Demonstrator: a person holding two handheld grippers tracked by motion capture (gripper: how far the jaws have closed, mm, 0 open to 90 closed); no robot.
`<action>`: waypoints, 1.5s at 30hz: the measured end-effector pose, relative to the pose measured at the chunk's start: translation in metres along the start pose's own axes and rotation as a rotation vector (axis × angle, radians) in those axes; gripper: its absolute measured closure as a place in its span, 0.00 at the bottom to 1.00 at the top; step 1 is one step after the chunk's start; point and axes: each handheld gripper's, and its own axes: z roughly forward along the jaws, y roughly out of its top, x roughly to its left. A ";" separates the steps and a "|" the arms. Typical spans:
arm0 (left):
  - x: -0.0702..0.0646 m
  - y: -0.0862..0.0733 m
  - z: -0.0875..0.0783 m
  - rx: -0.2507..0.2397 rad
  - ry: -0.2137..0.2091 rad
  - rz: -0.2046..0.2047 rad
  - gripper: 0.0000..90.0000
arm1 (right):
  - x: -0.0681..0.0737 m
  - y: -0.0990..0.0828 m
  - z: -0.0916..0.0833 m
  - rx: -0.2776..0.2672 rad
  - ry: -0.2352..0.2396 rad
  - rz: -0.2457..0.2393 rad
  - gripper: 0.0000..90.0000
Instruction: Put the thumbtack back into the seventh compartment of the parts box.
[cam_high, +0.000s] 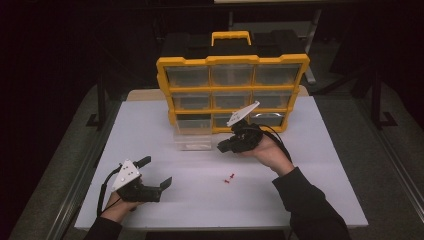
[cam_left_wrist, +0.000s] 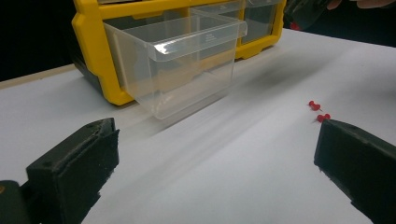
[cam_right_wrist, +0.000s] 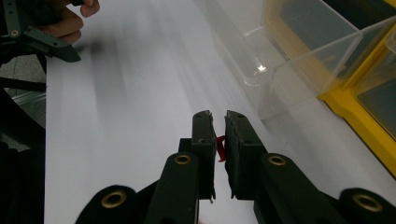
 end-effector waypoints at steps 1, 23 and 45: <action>0.000 0.000 0.000 0.002 0.000 0.001 0.00 | -0.001 0.001 0.000 0.003 -0.008 -0.006 0.91; -0.003 0.000 0.001 0.005 0.001 0.008 0.00 | -0.010 0.030 0.006 -0.013 -0.024 -0.024 0.91; -0.002 0.000 0.001 -0.001 -0.003 0.004 0.00 | -0.021 0.065 0.028 0.007 -0.040 -0.018 0.91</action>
